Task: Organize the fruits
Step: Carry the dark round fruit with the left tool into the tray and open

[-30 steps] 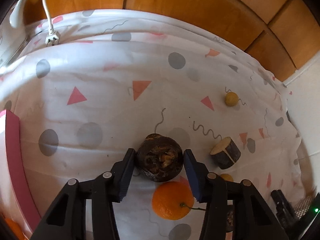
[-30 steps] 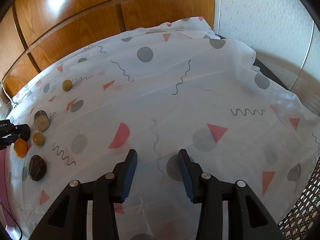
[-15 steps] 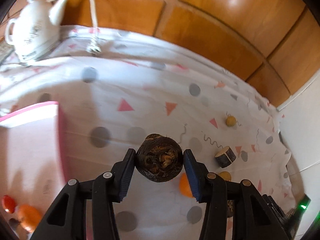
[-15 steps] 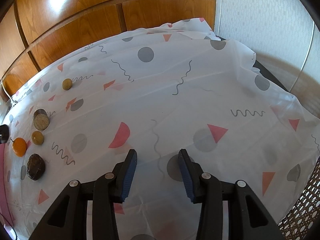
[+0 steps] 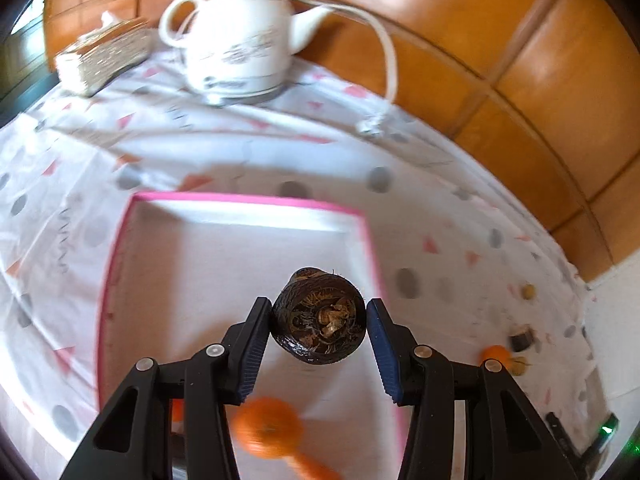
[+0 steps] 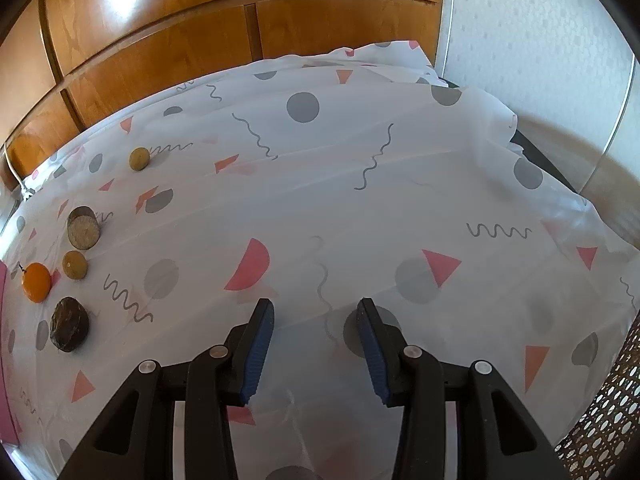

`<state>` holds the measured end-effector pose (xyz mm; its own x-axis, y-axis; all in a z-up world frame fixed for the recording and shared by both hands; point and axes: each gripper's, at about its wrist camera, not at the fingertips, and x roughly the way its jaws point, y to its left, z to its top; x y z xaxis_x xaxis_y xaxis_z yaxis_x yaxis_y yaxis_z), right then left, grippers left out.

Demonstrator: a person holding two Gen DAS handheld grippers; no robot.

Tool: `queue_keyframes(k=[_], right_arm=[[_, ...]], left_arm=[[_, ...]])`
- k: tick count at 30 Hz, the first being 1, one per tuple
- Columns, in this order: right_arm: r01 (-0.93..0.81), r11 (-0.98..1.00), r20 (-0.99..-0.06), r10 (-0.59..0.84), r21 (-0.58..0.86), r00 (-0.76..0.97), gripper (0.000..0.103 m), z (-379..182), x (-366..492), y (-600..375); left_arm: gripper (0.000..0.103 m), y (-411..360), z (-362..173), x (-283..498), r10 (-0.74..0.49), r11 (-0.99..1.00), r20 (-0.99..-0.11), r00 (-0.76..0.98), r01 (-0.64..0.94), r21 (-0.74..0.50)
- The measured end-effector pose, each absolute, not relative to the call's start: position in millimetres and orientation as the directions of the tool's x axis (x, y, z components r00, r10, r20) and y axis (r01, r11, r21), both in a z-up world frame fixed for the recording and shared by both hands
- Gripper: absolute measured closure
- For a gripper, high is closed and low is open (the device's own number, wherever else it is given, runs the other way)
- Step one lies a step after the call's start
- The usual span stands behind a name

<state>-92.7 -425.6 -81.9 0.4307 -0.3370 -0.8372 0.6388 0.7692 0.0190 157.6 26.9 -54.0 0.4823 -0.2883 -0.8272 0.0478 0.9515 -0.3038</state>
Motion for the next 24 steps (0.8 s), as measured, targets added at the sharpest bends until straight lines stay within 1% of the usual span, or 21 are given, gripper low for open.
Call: queue_keyframes(k=[8,17,24], right_arm=[[0.638,0.770,-0.837,-0.345,0.007,0.425,0.059,-83.3,-91.8,-424.0],[0.638,0.770,-0.839,-0.346,0.002,0.421,0.059,-83.3,-91.7,-423.2],[0.635,0.772,-0.841,-0.346,-0.003,0.417,0.059,-83.9,-91.1,-423.6]], left_arm=[[0.054,39.3,-77.9,152.4,-0.276,0.954,-0.855,0.440,0.019,-0.298],[0.055,40.6,-79.4,149.4,-0.258,0.960,-0.854,0.451,0.023,-0.278],[0.049,41.0,-64.4,136.2,-0.237,0.965,-0.828,0.508,0.025,-0.261]])
